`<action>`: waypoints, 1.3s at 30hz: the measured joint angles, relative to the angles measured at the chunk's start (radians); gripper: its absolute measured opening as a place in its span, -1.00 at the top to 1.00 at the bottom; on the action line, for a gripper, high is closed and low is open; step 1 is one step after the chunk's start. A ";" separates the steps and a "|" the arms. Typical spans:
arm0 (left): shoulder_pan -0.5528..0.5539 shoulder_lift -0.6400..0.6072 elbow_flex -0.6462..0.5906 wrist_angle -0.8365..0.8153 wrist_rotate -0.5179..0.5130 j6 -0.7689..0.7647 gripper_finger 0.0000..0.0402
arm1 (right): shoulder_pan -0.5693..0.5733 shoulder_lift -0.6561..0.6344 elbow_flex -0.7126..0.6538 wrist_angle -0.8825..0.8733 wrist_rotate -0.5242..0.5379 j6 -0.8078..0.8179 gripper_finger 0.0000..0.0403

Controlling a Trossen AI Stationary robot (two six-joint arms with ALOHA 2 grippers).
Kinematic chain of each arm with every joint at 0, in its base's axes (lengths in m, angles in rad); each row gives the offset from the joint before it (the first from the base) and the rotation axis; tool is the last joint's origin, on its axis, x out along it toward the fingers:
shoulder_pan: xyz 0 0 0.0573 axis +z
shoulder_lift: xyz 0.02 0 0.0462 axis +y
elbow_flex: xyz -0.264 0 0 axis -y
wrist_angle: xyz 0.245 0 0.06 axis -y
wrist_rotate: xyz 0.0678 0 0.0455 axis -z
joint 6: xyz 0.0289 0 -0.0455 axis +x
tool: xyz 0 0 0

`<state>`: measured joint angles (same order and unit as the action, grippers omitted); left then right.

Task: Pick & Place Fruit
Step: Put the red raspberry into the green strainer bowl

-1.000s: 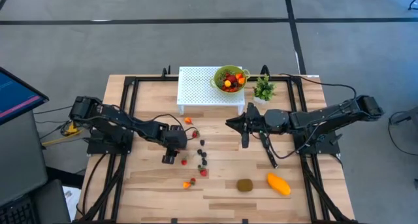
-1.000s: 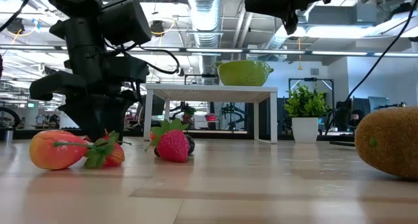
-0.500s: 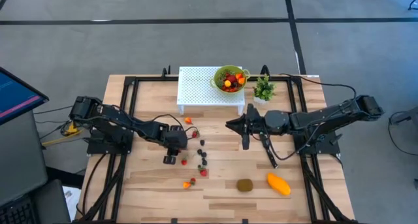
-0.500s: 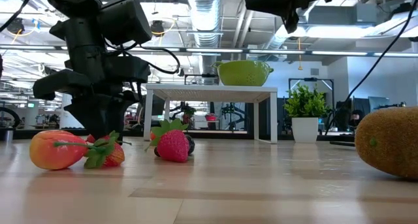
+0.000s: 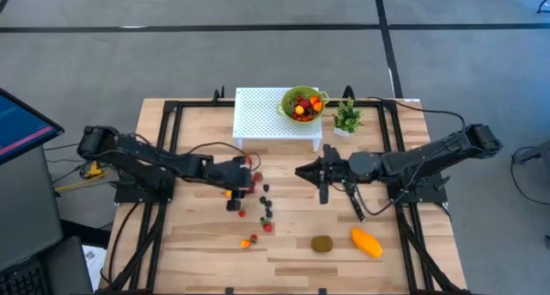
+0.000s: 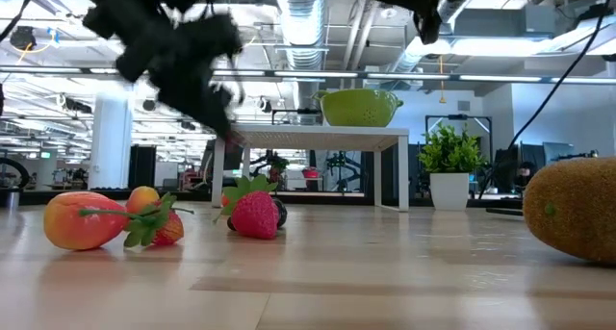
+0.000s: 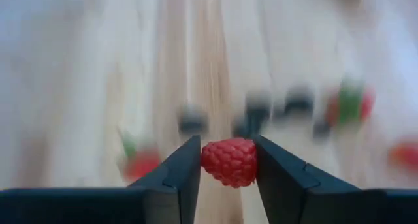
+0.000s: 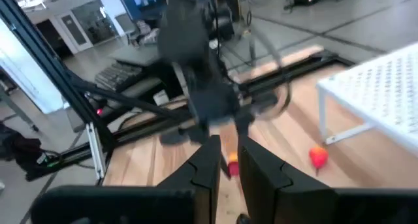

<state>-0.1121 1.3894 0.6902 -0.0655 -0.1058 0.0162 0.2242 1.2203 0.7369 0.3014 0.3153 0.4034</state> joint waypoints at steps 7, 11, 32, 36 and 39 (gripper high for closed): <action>-0.020 -0.040 0.002 0.409 -0.013 0.339 0.41 | 0.004 0.067 -0.004 0.061 0.000 0.047 0.76; -0.046 -0.038 0.002 0.540 -0.130 0.674 0.38 | -0.005 0.119 -0.002 0.117 0.000 0.082 0.76; -0.082 -0.019 0.053 0.699 -0.218 1.166 0.39 | -0.088 0.201 -0.001 0.283 -0.077 0.120 0.23; -0.077 -0.001 0.054 0.703 -0.218 1.180 0.38 | -0.090 0.201 -0.001 0.326 -0.108 0.112 0.07; -0.077 0.013 0.054 0.708 -0.221 1.180 0.39 | -0.090 0.201 -0.001 0.332 -0.108 0.110 -0.03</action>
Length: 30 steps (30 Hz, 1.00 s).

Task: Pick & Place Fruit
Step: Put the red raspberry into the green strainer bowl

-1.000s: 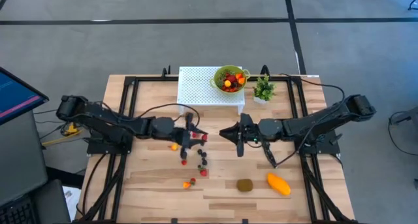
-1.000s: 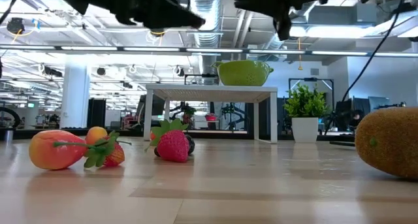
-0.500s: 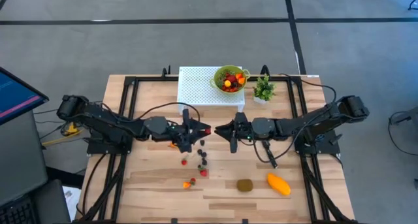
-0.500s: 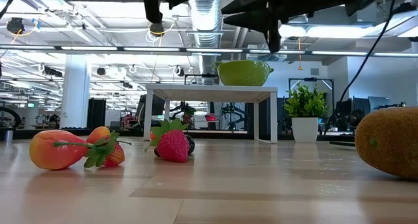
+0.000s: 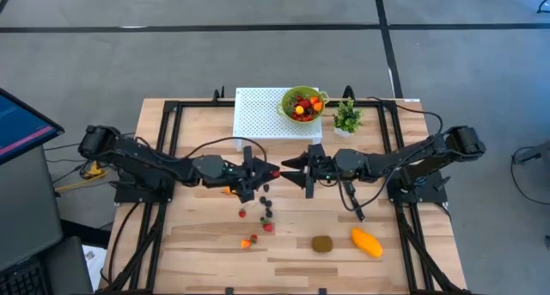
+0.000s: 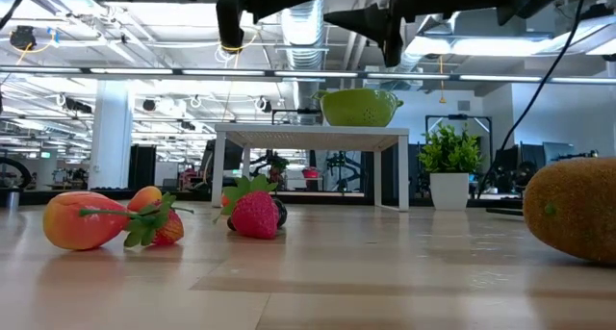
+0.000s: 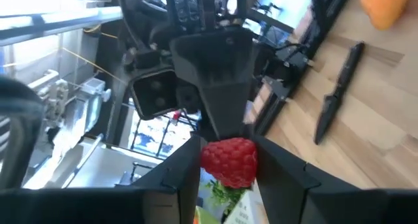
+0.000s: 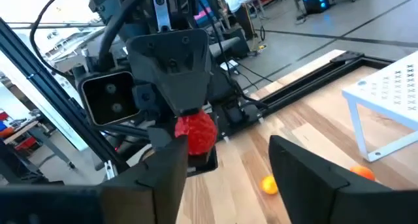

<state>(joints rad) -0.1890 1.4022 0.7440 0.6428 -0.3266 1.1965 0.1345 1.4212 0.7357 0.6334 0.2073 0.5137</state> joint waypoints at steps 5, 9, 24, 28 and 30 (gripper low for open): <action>0.006 0.023 0.003 0.028 0.011 0.003 0.38 | 0.001 0.000 0.000 0.008 -0.004 0.000 -0.09; 0.026 0.060 0.020 0.056 0.028 0.004 0.39 | 0.003 0.000 0.000 0.013 -0.003 -0.015 -0.08; 0.070 0.118 0.084 0.062 0.041 0.004 0.38 | 0.002 0.000 0.000 0.014 0.000 -0.023 0.41; 0.070 0.117 0.084 0.061 0.047 0.006 0.38 | 0.003 0.000 0.000 0.015 -0.001 -0.022 0.55; 0.066 0.117 0.084 0.060 0.045 0.006 0.38 | 0.003 0.000 0.000 0.015 -0.001 -0.022 0.55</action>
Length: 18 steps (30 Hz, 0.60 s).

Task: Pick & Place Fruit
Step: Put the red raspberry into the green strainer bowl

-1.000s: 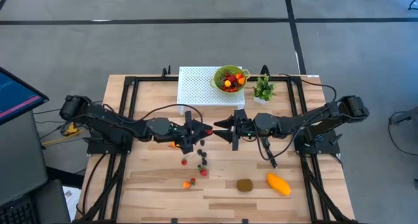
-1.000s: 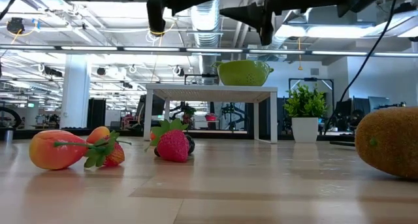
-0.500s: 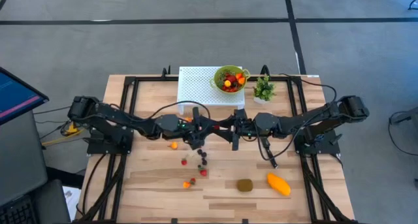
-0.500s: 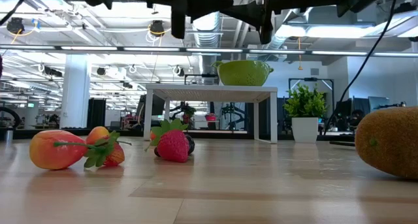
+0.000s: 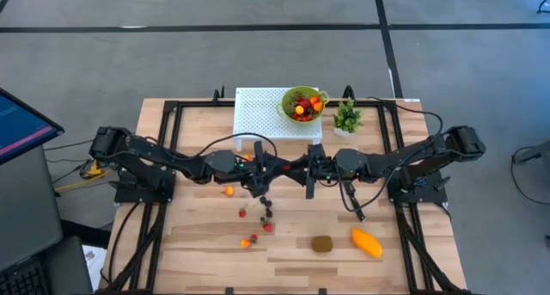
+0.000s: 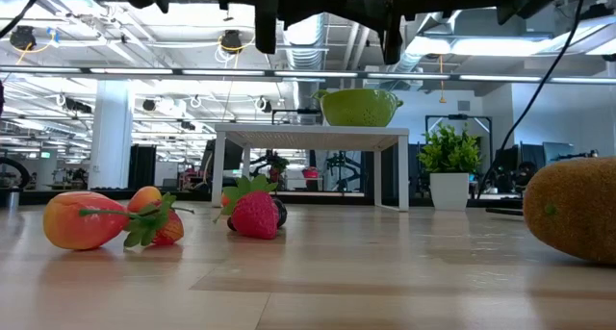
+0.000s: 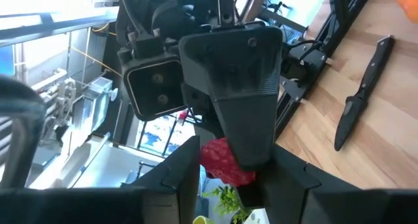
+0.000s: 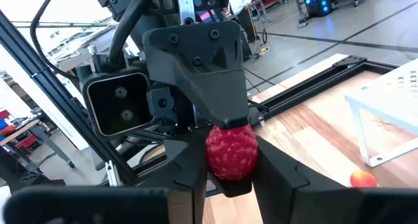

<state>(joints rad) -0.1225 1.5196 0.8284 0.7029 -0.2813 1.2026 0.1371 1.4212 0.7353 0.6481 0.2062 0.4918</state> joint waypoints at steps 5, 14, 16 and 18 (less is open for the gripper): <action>-0.002 0.000 0.000 -0.005 -0.001 -0.010 0.37 | 0.000 0.000 0.000 0.000 -0.001 -0.005 0.40; -0.002 0.000 -0.002 -0.010 -0.002 -0.010 0.38 | 0.000 0.000 0.000 0.003 0.000 -0.005 0.19; -0.002 0.000 -0.002 -0.010 -0.002 -0.010 0.38 | 0.000 0.000 0.000 0.003 0.000 -0.005 0.19; -0.002 0.000 -0.002 -0.013 -0.002 -0.013 0.38 | 0.000 0.000 0.000 0.003 0.000 -0.005 0.22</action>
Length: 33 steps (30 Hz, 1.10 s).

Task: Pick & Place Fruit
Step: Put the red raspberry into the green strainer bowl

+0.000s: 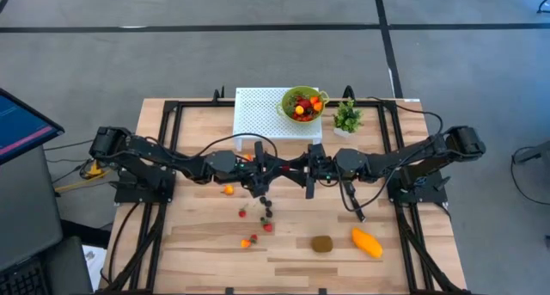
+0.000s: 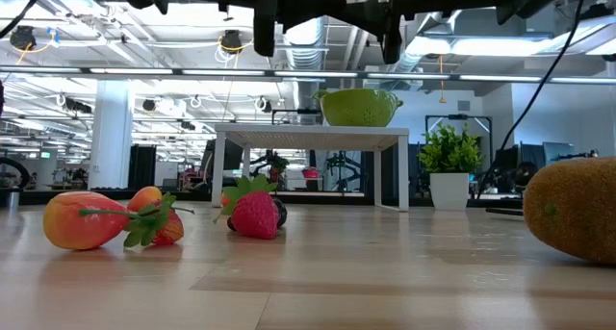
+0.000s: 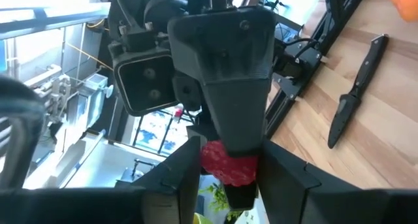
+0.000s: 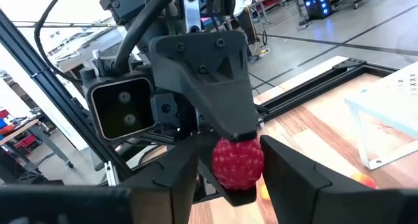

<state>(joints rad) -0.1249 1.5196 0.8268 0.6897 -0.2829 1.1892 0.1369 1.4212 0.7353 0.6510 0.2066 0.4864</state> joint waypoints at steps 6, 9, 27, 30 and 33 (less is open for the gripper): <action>-0.001 0.000 0.000 -0.011 0.000 -0.001 0.39 | 0.000 0.000 0.000 -0.002 0.001 -0.018 0.41; -0.001 0.000 0.000 -0.013 0.000 -0.001 0.37 | 0.000 0.000 0.000 -0.003 0.000 -0.018 0.50; -0.016 0.000 0.000 -0.018 -0.045 -0.001 0.03 | 0.000 0.000 0.000 0.000 0.000 -0.017 0.51; -0.036 0.000 0.000 -0.017 -0.086 -0.001 -0.10 | 0.000 0.000 0.000 0.000 0.000 -0.015 0.51; -0.061 -0.008 0.000 -0.017 -0.186 -0.001 -0.21 | -0.012 0.000 0.000 -0.001 -0.002 -0.020 0.50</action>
<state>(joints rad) -0.1856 1.5113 0.8266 0.6724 -0.4689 1.1887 0.1244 1.4208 0.7353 0.6502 0.2045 0.4662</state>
